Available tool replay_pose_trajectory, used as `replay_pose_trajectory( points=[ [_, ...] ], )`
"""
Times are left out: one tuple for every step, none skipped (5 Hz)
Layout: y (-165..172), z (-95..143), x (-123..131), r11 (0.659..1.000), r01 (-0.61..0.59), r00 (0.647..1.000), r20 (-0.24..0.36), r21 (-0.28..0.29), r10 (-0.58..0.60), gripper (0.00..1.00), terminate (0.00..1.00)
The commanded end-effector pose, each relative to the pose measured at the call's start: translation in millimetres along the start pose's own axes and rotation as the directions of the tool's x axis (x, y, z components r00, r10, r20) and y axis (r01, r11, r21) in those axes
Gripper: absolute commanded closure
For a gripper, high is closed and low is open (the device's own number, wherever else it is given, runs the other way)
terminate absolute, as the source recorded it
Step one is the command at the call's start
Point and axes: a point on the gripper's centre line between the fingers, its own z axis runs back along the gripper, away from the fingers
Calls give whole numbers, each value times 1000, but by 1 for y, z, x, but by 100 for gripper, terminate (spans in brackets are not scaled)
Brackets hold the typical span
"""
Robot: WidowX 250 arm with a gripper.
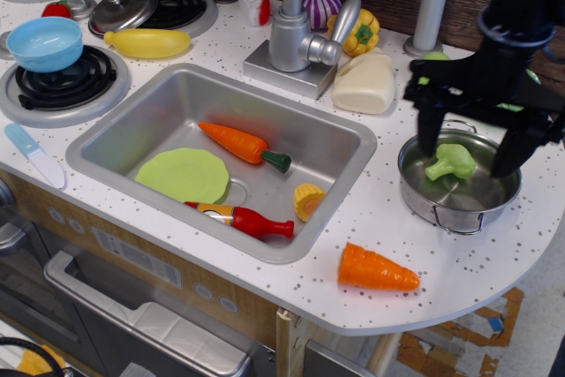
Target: Take broccoli out of pan
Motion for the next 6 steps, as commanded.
replay_pose_trajectory(
  points=[
    [4, -5, 33, 998, -39, 996, 79, -47, 43, 0, 0],
    [5, -23, 41, 999, -5, 991, 131, -41, 10, 0, 0],
    [5, -39, 49, 998, 26, 983, 182, -62, -14, 0, 0],
    [-2, -50, 55, 997, 46, 975, 219, -62, -31, 0, 0],
    [-2, -58, 56, 997, 56, 971, 237, -51, -42, 0, 0],
    [-4, -72, 58, 997, 56, 962, 271, -54, -40, 0, 0]
  ],
)
